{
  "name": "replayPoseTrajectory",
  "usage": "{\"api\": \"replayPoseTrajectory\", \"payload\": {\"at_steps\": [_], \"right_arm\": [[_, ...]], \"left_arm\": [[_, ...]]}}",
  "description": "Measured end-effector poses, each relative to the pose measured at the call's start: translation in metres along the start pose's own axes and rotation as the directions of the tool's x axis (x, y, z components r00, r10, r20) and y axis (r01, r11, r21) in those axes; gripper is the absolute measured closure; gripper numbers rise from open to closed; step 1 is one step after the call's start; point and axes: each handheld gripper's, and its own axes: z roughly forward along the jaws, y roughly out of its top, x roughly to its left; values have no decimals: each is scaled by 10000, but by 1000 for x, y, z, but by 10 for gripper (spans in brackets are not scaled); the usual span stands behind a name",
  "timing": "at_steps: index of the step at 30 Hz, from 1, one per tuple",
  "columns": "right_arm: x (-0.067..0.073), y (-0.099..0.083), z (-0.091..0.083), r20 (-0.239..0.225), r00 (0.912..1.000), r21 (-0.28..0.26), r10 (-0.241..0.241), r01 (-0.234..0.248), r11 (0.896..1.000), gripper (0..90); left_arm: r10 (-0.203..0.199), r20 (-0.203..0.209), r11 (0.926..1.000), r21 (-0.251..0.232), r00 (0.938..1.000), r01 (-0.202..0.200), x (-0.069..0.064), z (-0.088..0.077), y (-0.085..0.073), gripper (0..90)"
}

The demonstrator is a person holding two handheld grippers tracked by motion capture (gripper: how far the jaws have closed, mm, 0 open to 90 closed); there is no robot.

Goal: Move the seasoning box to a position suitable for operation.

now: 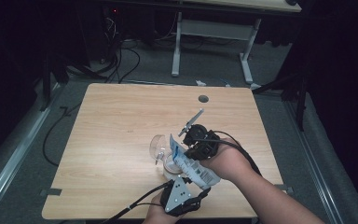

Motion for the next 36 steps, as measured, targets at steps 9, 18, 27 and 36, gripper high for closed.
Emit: {"api": "replayPoseTrajectory", "payload": {"at_steps": [9,18,27,36], "right_arm": [[-1,0,2,-44,10000,71,-51,51,10000,897],[-1,1,2,-29,10000,69,-51,52,10000,897],[-2,2,2,-33,10000,23,-49,49,10000,897],[-2,2,2,1,10000,55,-64,64,10000,898]], "left_arm": [[-36,33,10000,-14,10000,36,0,0,0,498],[-72,34,10000,-60,10000,72,0,0,0,498],[-93,36,9999,-111,10000,93,1,0,1,499],[-85,49,9999,-126,10000,86,1,-1,1,499]]}}
